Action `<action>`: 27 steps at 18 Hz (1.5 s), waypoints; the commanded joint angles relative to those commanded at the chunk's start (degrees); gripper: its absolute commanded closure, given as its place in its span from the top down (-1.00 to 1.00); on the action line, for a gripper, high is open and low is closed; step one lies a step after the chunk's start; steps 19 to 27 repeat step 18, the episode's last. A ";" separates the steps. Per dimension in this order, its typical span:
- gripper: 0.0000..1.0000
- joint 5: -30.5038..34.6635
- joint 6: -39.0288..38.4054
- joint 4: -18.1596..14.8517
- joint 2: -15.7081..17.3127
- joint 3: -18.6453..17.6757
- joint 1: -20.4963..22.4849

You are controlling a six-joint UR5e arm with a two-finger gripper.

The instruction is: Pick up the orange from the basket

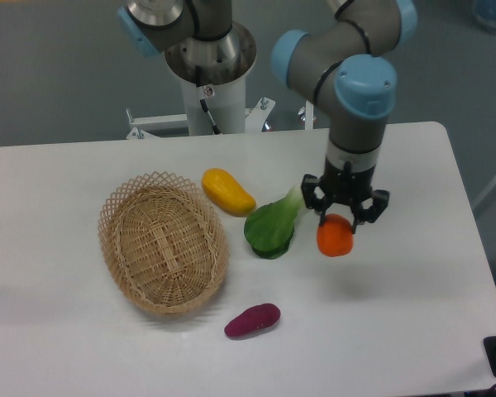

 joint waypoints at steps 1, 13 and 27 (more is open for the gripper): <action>-0.20 0.00 2.98 0.00 -0.35 0.00 0.79; -0.20 2.64 7.58 0.00 -2.55 2.11 2.29; -0.20 2.81 7.49 0.09 -2.90 2.11 2.12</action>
